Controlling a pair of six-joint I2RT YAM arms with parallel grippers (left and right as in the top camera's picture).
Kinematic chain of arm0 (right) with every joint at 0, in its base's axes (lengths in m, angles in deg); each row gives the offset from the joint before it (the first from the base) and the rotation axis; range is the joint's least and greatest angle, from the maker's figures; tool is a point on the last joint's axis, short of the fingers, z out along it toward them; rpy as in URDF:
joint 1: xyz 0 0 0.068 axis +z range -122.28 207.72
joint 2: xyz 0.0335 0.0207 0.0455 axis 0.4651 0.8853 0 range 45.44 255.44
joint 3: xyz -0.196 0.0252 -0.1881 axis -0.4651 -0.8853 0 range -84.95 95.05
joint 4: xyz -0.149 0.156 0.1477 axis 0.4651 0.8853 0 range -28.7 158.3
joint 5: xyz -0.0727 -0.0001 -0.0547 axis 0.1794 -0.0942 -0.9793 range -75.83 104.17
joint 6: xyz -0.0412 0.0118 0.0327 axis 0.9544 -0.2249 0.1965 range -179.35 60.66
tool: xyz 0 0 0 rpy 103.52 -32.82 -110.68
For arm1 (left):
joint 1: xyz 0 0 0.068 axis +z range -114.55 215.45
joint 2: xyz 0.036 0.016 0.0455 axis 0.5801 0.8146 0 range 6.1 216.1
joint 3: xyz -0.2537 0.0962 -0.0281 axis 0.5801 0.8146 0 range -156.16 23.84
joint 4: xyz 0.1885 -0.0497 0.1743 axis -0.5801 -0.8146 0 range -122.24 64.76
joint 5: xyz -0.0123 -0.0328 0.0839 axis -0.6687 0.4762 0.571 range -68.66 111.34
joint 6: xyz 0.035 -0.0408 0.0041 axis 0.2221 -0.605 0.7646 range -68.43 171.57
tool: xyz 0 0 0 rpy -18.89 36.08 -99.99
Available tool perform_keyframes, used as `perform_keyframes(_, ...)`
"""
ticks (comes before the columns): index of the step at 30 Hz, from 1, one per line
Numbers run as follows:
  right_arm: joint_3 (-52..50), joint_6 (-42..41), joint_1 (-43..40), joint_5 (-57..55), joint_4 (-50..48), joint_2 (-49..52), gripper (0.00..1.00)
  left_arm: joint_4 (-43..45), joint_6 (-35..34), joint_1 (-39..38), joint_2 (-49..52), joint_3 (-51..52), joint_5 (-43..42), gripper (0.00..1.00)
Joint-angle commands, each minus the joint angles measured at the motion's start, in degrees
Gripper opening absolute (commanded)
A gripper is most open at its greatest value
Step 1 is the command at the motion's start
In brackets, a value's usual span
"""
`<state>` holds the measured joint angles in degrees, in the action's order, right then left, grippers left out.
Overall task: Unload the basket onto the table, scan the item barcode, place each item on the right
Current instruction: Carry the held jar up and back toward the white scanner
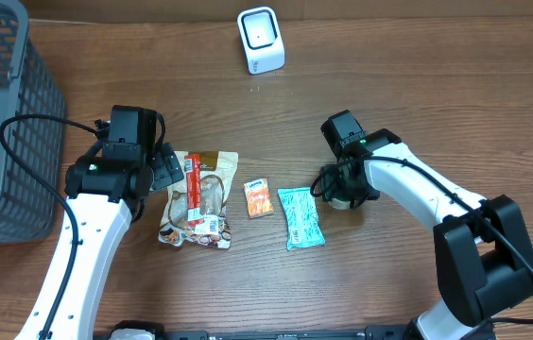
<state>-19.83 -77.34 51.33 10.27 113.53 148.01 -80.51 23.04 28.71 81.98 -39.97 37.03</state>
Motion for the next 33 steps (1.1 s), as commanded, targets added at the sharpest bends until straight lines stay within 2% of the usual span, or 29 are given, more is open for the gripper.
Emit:
perform_keyframes(1, 4.0, -0.22, -0.13, -0.2, 1.97, 0.0, 0.43, 0.04, 0.22, -0.02, -0.24, -0.94, 0.79, 1.0)
perform_keyframes(9, 15.23, -0.17, -0.13, 6.47, 8.44, -0.02, 0.4, 0.04, 0.22, -0.02, -0.24, -0.94, 0.79, 1.0)
perform_keyframes(10, 16.98, -0.22, -0.13, 6.69, 9.42, -0.02, 0.37, 0.04, 0.22, -0.02, -0.24, -0.94, 0.79, 1.0)
perform_keyframes(11, 21.22, -0.31, -0.13, 7.41, 11.93, -0.02, 0.27, 0.04, 0.22, -0.02, -0.24, -0.94, 0.79, 1.0)
perform_keyframes(13, 26.32, -1.49, -0.13, 8.87, 14.97, -0.02, 0.21, 0.04, 0.22, -0.02, -0.24, -0.94, 0.79, 1.0)
perform_keyframes(21, 47.19, -1.88, -0.13, 13.25, 25.64, -0.02, 0.22, 0.04, 0.22, -0.02, -0.24, -0.94, 0.79, 1.0)
perform_keyframes(23, 50.21, -0.7, -0.13, 14.47, 25.88, -0.02, 0.26, 0.04, 0.22, -0.02, -0.24, -0.94, 0.79, 1.0)
perform_keyframes(26, 52.22, 0.48, -0.13, 18.93, 23.15, -0.02, 0.25, 0.04, 0.22, -0.02, -0.24, -0.94, 0.79, 1.0)
perform_keyframes(28, 52.28, 0.46, -0.13, 21.88, 19.78, -0.02, 0.2, 0.04, 0.22, -0.02, -0.24, -0.94, 0.79, 1.0)
perform_keyframes(30, 52.26, 0.44, -0.13, 23.12, 16.85, 0.0, 0.07, 0.04, 0.22, -0.02, -0.24, -0.94, 0.79, 1.0)
perform_keyframes(31, 52.26, 0.44, -0.13, 23.12, 15.67, 0.0, 0.04, 0.04, 0.22, -0.02, -0.24, -0.94, 0.79, 1.0)
perform_keyframes(33, 52.26, 0.44, -0.13, 23.8, 13.44, 0.0, 0.04, 0.04, 0.22, -0.02, -0.24, -0.94, 0.79, 1.0)
